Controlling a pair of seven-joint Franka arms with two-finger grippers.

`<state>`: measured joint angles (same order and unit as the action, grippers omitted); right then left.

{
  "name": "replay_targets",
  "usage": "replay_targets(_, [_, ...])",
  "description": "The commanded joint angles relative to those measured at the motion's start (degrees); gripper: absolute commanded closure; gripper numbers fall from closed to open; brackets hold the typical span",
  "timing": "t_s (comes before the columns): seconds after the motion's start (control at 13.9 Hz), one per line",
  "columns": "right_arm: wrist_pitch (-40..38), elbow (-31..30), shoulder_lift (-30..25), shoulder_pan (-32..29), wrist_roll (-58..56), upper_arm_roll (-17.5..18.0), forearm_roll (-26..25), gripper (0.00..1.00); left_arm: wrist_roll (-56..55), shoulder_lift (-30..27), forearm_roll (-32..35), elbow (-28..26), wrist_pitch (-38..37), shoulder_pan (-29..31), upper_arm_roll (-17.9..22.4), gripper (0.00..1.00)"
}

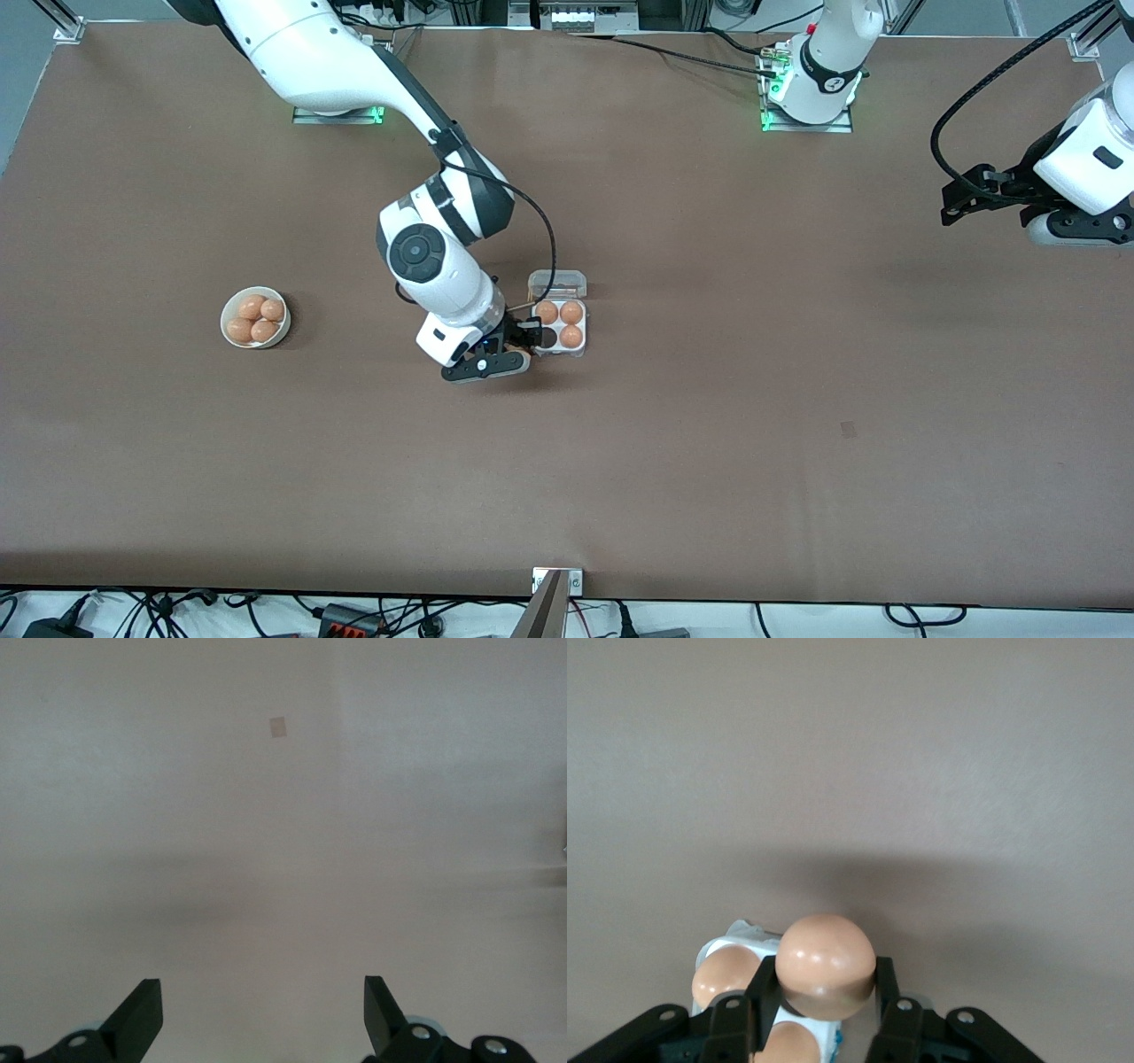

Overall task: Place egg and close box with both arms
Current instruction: 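Carry the egg with the right gripper to the carton's empty slot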

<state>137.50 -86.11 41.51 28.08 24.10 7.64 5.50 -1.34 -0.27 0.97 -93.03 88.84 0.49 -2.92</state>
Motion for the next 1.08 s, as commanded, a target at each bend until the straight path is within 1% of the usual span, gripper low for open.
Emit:
replay_targets(0.0, [0.2, 1.1, 1.0, 0.1, 2.7, 1.2, 0.6, 0.82, 1.2, 0.4, -0.3, 1.5, -1.3, 0.1, -0.1, 0.00])
replay_targets(0.72, [0.0, 1.0, 3.0, 2.6, 5.0, 1.6, 0.2, 0.82, 1.2, 0.4, -0.3, 1.6, -1.3, 0.0, -0.2, 0.00])
replay_targets(0.79, [0.0, 0.9, 3.1, 2.7, 5.1, 1.6, 0.2, 0.80, 1.2, 0.4, -0.3, 1.6, -1.3, 0.0, -0.2, 0.00])
replay_targets(0.86, [0.0, 0.9, 3.2, 2.7, 5.2, 1.6, 0.2, 0.76, 1.2, 0.4, -0.3, 1.6, -1.3, 0.0, -0.2, 0.00])
replay_targets(0.93, [0.1, 0.9, 3.5, 2.7, 5.2, 1.6, 0.2, 0.58, 1.2, 0.4, -0.3, 1.6, -1.3, 0.0, -0.2, 0.00])
replay_targets(1.0, [0.1, 0.9, 3.5, 2.7, 5.3, 1.6, 0.2, 0.17, 1.2, 0.4, -0.3, 1.6, -1.3, -0.1, -0.2, 0.00])
